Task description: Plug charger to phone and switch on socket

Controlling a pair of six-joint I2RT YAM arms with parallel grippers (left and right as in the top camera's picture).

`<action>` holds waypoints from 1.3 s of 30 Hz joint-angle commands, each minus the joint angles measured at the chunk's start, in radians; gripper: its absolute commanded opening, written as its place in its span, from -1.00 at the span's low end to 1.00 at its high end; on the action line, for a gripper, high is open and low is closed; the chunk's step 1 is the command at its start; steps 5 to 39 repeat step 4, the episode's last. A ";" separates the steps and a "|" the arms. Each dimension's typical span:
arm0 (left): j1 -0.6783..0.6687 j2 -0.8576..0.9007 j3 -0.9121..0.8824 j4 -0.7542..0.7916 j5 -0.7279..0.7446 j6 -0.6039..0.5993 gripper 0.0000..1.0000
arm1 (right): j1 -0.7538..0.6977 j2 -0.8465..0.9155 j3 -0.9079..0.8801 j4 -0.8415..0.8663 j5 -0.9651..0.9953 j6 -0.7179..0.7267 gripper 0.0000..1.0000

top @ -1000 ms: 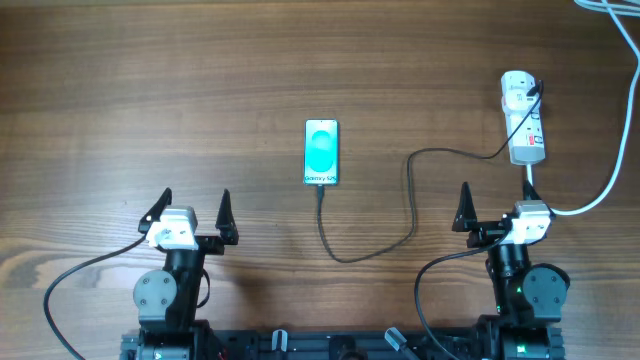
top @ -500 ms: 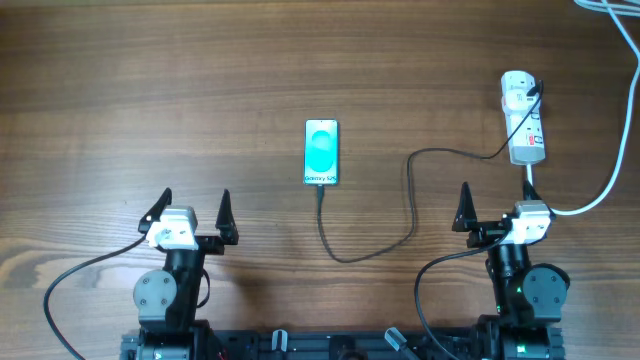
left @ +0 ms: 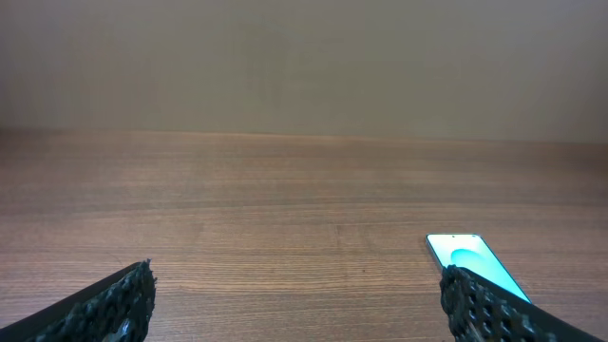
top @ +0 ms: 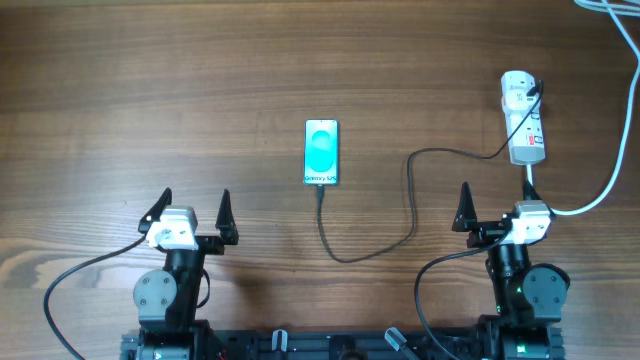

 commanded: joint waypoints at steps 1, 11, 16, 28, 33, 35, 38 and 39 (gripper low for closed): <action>-0.004 -0.010 -0.007 -0.003 -0.013 0.015 1.00 | -0.002 -0.013 -0.002 0.003 0.017 -0.012 1.00; -0.004 -0.010 -0.007 -0.003 -0.013 0.015 1.00 | -0.002 -0.013 -0.002 0.003 0.017 -0.013 1.00; -0.004 -0.010 -0.007 -0.003 -0.013 0.015 1.00 | -0.002 -0.013 -0.002 0.003 0.017 -0.013 1.00; -0.004 -0.010 -0.007 -0.003 -0.013 0.015 1.00 | -0.002 -0.013 -0.002 0.003 0.017 -0.013 1.00; -0.004 -0.010 -0.007 -0.003 -0.013 0.015 1.00 | -0.002 -0.013 -0.002 0.003 0.017 -0.013 1.00; -0.004 -0.010 -0.007 -0.003 -0.013 0.015 1.00 | -0.002 -0.013 -0.002 0.003 0.017 -0.013 1.00; -0.004 -0.010 -0.007 -0.003 -0.013 0.015 1.00 | -0.002 -0.013 -0.002 0.003 0.017 -0.013 1.00; -0.004 -0.010 -0.007 -0.003 -0.013 0.015 1.00 | -0.002 -0.013 -0.002 0.003 0.017 -0.013 1.00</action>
